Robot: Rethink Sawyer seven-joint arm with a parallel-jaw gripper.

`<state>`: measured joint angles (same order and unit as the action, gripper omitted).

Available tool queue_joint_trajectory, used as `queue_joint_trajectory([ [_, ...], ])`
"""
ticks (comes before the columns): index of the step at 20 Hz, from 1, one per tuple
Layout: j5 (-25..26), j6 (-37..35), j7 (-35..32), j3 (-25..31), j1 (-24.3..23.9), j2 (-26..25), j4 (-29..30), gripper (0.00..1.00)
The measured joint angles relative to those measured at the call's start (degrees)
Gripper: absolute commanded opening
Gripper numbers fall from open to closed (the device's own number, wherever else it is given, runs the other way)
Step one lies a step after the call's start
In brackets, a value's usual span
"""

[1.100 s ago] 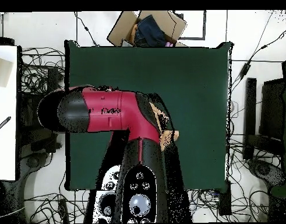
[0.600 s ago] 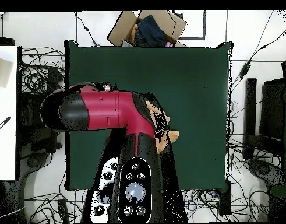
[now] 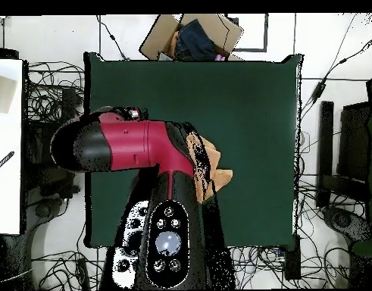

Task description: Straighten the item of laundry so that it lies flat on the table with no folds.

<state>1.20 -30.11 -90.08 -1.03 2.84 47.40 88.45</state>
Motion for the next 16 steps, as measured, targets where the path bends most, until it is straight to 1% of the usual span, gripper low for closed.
queue_joint_trajectory([
  [9,0.0,0.3,0.0,0.0,-0.5,0.2,1.5,1.00],
  [16,0.0,0.9,0.0,0.2,-3.0,0.6,3.8,1.00],
])
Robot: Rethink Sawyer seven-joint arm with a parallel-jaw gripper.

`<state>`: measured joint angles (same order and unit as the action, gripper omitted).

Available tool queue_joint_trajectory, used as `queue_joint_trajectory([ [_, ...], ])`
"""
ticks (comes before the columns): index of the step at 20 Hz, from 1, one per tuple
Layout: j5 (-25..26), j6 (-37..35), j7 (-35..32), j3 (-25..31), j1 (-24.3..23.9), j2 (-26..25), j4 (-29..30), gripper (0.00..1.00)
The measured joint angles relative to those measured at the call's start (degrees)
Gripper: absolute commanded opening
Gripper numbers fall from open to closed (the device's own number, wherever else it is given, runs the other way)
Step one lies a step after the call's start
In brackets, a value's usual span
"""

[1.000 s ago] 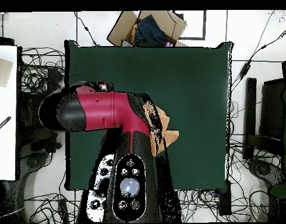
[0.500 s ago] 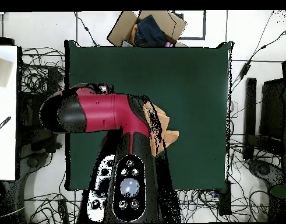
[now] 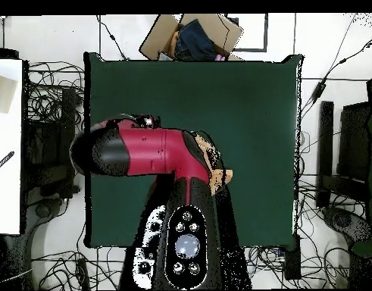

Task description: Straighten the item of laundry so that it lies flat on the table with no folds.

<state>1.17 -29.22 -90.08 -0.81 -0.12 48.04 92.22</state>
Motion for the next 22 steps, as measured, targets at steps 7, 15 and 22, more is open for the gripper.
queue_joint_trajectory([
  [7,0.0,0.5,0.0,0.3,-2.9,0.8,1.8,1.00],
  [15,0.0,1.2,0.0,1.4,-6.9,2.2,4.1,1.00],
  [22,0.0,1.2,0.0,2.4,-9.1,3.3,5.1,1.00],
])
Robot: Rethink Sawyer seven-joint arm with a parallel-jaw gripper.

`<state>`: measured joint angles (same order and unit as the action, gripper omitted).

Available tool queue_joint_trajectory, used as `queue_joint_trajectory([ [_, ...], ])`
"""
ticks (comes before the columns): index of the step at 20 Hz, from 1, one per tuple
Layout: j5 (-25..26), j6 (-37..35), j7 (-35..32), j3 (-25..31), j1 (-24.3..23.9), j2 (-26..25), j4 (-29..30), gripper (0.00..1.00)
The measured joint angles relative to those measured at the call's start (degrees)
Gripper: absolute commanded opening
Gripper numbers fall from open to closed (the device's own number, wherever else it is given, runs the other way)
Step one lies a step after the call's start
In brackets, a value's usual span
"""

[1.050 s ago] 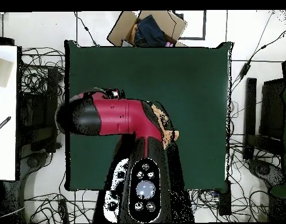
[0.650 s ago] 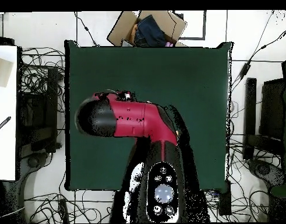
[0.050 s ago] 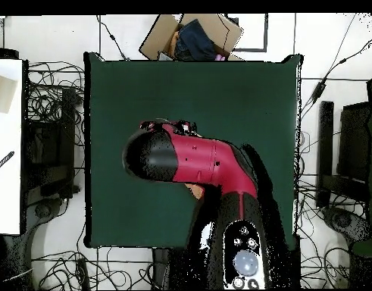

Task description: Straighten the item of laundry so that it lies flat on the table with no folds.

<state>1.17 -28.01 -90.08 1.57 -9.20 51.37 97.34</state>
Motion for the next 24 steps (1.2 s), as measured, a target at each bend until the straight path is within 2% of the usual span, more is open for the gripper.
queue_joint_trajectory([
  [24,0.0,0.9,0.0,3.0,-2.5,0.0,1.2,1.00],
])
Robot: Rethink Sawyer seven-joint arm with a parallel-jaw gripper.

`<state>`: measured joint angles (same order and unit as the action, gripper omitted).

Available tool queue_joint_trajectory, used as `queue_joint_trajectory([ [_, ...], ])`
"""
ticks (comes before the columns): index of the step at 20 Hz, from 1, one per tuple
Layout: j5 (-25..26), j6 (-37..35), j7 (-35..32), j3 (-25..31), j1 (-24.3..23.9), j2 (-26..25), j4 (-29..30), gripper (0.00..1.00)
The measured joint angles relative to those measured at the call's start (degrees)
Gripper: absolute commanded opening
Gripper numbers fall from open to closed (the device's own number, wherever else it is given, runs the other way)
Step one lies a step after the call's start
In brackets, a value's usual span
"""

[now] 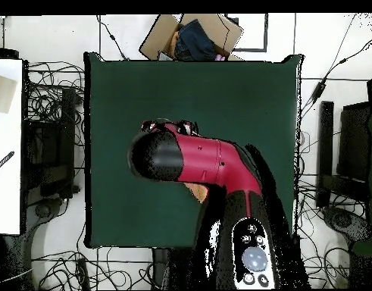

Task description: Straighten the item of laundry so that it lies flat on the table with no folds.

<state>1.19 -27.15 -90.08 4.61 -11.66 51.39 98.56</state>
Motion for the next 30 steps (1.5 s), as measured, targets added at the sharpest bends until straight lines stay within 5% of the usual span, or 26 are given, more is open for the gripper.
queue_joint_trajectory([
  [30,0.0,0.0,0.0,4.0,-2.5,-6.6,-11.2,1.00],
])
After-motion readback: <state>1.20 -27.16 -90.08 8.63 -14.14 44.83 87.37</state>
